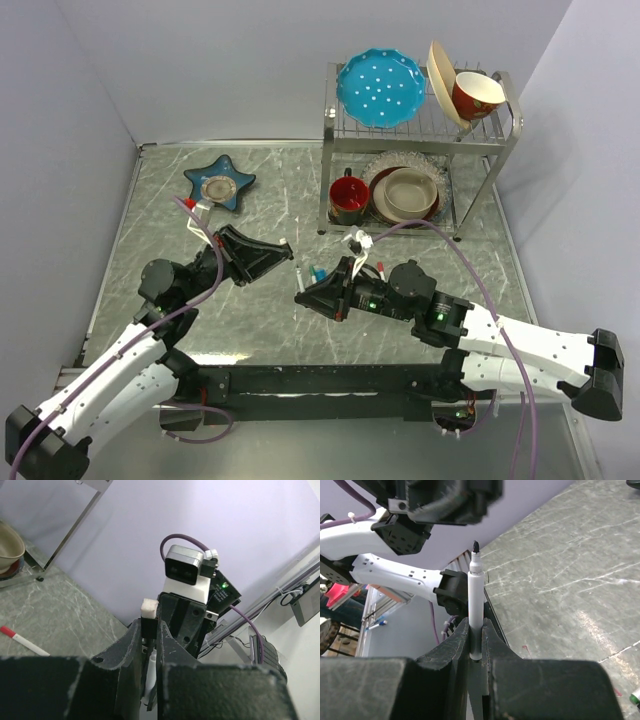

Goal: Insert the pens into the pen caps

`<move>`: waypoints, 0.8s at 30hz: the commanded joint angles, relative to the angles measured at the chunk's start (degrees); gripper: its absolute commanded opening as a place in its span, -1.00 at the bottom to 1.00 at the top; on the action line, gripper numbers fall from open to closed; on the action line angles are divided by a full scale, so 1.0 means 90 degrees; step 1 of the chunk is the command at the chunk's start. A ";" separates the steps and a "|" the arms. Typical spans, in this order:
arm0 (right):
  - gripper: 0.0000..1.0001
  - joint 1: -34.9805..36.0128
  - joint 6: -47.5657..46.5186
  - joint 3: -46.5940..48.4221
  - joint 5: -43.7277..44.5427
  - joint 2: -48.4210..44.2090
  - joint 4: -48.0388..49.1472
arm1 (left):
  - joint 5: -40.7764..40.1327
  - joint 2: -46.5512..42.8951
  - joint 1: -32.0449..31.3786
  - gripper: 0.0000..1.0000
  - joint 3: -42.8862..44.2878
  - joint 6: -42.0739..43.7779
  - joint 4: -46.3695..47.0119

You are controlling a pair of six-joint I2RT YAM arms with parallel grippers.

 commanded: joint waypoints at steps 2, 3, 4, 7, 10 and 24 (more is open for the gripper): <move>-1.00 0.0088 -0.0092 0.0320 -0.0014 0.0010 0.0251 | -0.0149 -0.0154 -0.0023 -0.98 0.0158 0.0166 -0.0308; -1.00 0.0098 -0.0092 0.0310 -0.0004 0.0010 0.0270 | -0.0120 -0.0163 -0.0023 -0.98 0.0148 0.0098 -0.0269; -1.00 0.0108 -0.0082 0.0291 0.0015 0.0000 0.0299 | -0.0071 -0.0154 -0.0023 -0.98 0.0138 0.0087 -0.0239; -1.00 0.0117 -0.0092 0.0310 0.0025 0.0058 0.0270 | -0.0012 -0.0124 -0.0023 -0.98 0.0167 0.0078 -0.0297; -1.00 0.0108 -0.0053 0.0339 0.0035 0.0088 0.0250 | 0.0017 -0.0173 -0.0042 -0.98 0.0177 0.0058 -0.0405; -1.00 0.0127 0.0045 0.0368 0.0015 0.0185 0.0290 | -0.0012 -0.0290 -0.0091 -0.98 0.0118 -0.0040 -0.0434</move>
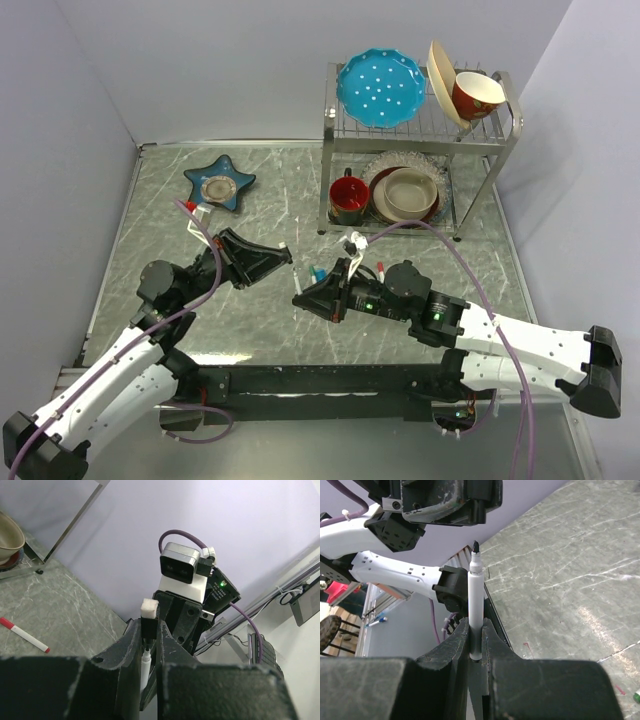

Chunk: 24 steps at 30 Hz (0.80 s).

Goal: Insert the pens into the pen caps

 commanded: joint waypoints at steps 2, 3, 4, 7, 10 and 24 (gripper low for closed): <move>-1.00 0.0069 0.0001 0.0351 -0.0004 0.0040 0.0294 | 0.0034 -0.0067 -0.0057 -0.98 0.0077 -0.0015 0.0119; -1.00 0.0059 -0.0009 0.0361 -0.0004 0.0049 0.0285 | 0.0025 -0.0067 -0.0057 -0.98 0.0077 -0.0006 0.0110; -1.00 0.0059 -0.0018 0.0390 0.0005 0.0079 0.0246 | 0.0034 -0.0077 -0.0067 -0.98 0.0077 0.0004 0.0100; -1.00 0.0069 -0.0019 0.0430 0.0025 0.0089 0.0226 | 0.0064 -0.0057 -0.0077 -0.98 0.0145 0.0131 -0.0094; -1.00 0.0069 -0.0067 0.0507 0.0025 0.0108 0.0129 | 0.0053 -0.0096 -0.0096 -0.98 0.0194 0.0365 -0.0437; -1.00 0.0069 -0.0058 0.0537 0.0181 0.0274 0.0197 | 0.0532 -0.0223 -0.0155 -0.98 -0.0079 0.0122 -0.0360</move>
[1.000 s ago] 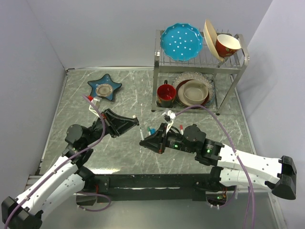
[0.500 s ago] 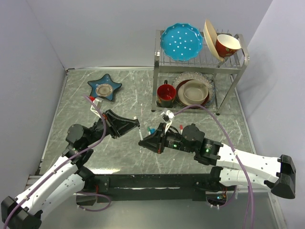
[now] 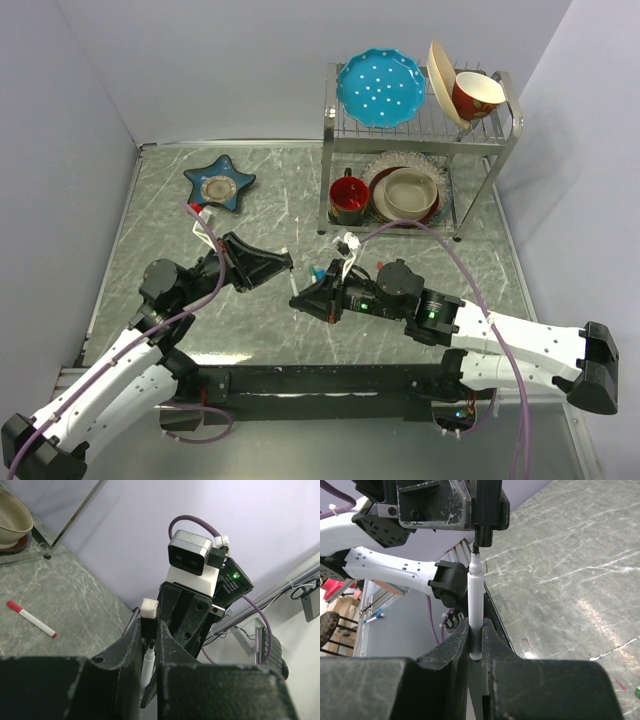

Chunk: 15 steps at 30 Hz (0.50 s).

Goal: Insert the pens into the pen caps

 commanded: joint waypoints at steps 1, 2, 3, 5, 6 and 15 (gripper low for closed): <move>-1.00 0.0037 -0.0060 0.0399 0.0179 0.0022 0.0347 | 0.0488 -0.0146 -0.0089 -0.98 -0.0108 -0.0230 0.0274; -1.00 0.0037 -0.0060 0.0389 0.0217 0.0002 0.0357 | 0.0479 -0.0165 -0.0089 -0.98 -0.0099 -0.0251 0.0226; -1.00 0.0028 -0.0050 0.0341 0.0237 -0.0027 0.0396 | 0.0556 -0.0185 -0.0099 -0.98 -0.0060 -0.0231 0.0178; -1.00 0.0037 -0.0060 0.0311 0.0276 -0.0076 0.0416 | 0.0577 -0.0214 -0.0109 -0.98 0.0008 -0.0066 -0.0153; -1.00 0.0037 -0.0070 0.0282 0.0296 -0.0096 0.0406 | 0.0509 -0.0233 -0.0109 -0.98 0.0076 -0.0007 -0.0281; -1.00 0.0037 -0.0167 0.0350 0.0257 -0.0213 0.0211 | 0.0410 -0.0283 -0.0118 -0.98 0.0301 0.0472 -0.0936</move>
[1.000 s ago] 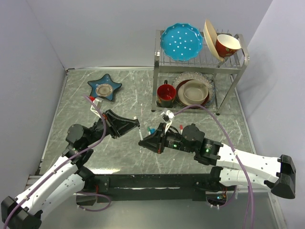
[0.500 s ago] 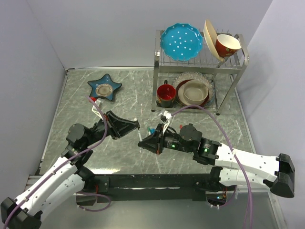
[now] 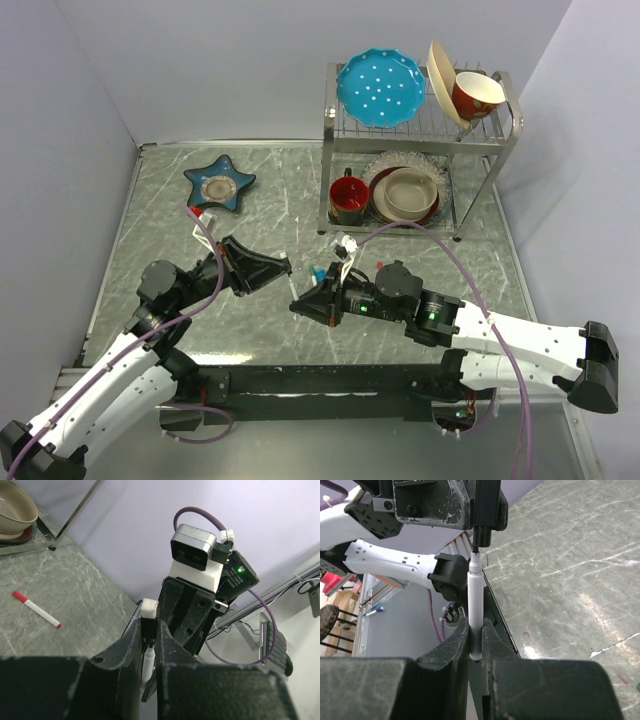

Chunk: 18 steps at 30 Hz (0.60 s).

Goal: Insert the pens into the pen caps

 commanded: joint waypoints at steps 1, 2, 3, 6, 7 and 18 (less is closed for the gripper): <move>-1.00 -0.0026 -0.0136 0.0347 0.0276 -0.0206 0.0349 | 0.0360 -0.0023 -0.0094 -0.98 0.0279 0.0314 -0.0382; -1.00 -0.0026 -0.0155 0.0338 0.0296 -0.0206 0.0349 | 0.0389 -0.0013 -0.0094 -0.98 0.0289 0.0343 -0.0421; -1.00 -0.0026 -0.0155 0.0309 0.0306 -0.0225 0.0349 | 0.0389 -0.0003 -0.0094 -0.98 0.0309 0.0373 -0.0499; -1.00 -0.0026 -0.0175 0.0337 0.0257 -0.0196 0.0291 | 0.0330 0.0036 -0.0094 -0.98 0.0387 0.0460 -0.0665; -1.00 -0.0026 -0.0175 0.0328 0.0228 -0.0196 0.0300 | 0.0311 0.0026 -0.0094 -0.98 0.0397 0.0432 -0.0685; -1.00 -0.0026 -0.0155 0.0240 0.0169 -0.0127 0.0339 | 0.0174 -0.0013 -0.0094 -0.98 0.0494 0.0119 -0.0461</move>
